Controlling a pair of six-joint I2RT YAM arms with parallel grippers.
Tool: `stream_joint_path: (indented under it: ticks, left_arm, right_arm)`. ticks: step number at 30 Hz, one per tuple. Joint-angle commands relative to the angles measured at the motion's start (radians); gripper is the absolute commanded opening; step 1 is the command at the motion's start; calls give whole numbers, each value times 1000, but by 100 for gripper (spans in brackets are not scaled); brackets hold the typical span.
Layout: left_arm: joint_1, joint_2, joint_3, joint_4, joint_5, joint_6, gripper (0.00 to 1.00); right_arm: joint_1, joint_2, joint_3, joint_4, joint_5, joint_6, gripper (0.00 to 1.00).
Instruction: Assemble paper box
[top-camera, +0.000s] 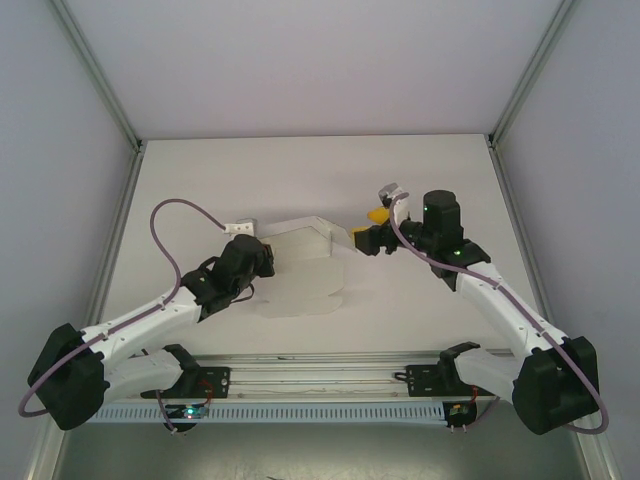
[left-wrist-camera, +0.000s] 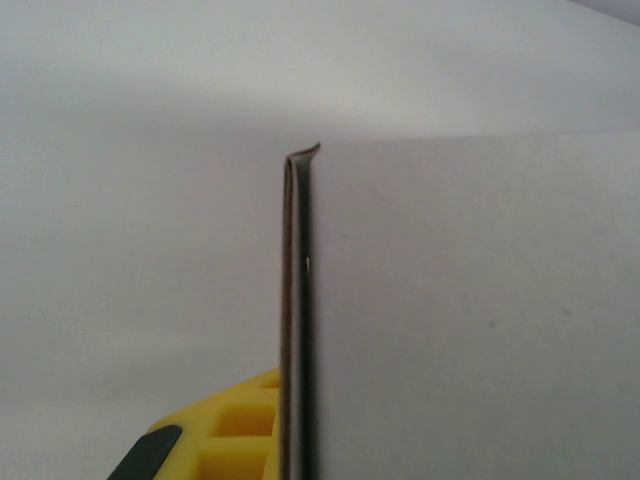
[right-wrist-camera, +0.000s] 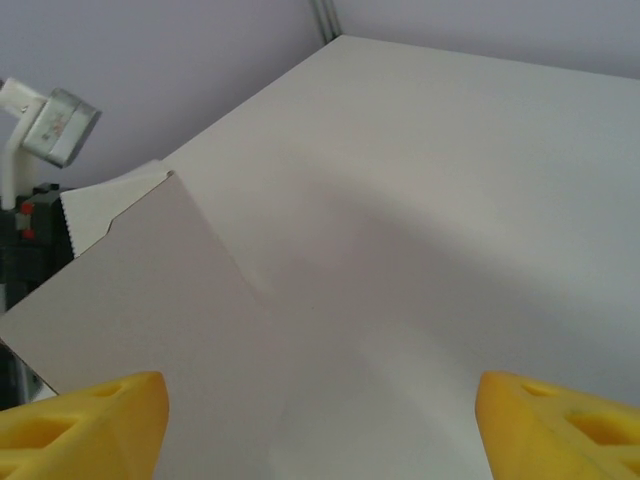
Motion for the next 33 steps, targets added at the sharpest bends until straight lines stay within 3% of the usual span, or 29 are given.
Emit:
stream_joint_path:
  ticks: [1,24,33]
  left_arm:
    - [-4,5,38,20,25,7,0]
    - [-2,10,44,14,23,1,0]
    - [-3,10,47,20,50,6,0]
  right_arm:
    - [31,10,9,12,-87,-28,77]
    - [217,98,23,69,-90,-46,70]
    - [260,143,42,111,-37,-44,70]
